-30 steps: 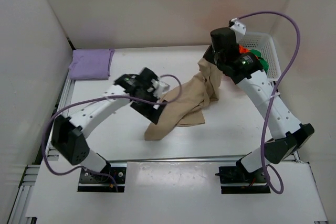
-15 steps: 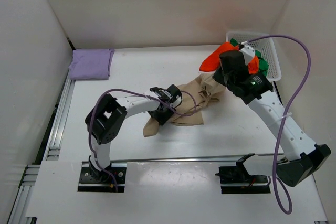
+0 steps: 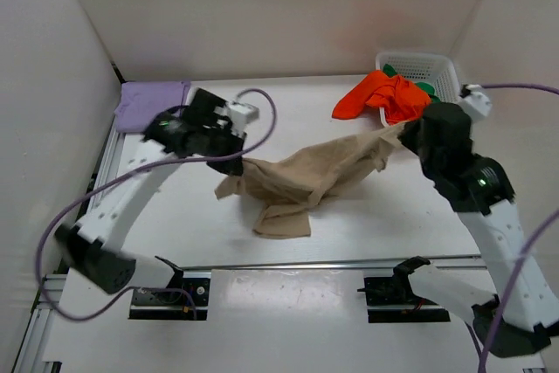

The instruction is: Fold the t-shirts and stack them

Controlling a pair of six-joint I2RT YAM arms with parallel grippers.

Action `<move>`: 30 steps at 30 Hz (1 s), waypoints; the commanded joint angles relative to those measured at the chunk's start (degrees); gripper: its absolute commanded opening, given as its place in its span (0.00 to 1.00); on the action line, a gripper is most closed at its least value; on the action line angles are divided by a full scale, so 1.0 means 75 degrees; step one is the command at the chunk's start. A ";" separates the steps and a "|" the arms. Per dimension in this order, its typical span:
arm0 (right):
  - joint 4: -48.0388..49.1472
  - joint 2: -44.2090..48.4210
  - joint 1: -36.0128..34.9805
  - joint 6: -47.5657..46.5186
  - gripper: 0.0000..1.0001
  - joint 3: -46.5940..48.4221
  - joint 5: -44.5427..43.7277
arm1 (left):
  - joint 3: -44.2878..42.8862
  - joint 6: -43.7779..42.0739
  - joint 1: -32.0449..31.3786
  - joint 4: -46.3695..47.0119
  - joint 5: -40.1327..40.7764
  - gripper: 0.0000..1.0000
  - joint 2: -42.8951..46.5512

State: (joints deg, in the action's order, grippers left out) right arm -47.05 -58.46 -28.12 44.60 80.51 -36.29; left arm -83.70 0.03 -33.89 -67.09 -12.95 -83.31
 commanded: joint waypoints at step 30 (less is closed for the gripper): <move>0.0166 -0.2250 0.2179 -0.1752 0.01 -0.0550 0.3890 | 0.1055 -0.0004 0.3094 0.2194 -0.0070 1.00 -0.0205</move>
State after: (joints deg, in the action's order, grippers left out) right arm -48.84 -78.02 -12.01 31.09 78.32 -10.48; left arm -80.16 0.64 1.37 -58.04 -24.40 -101.38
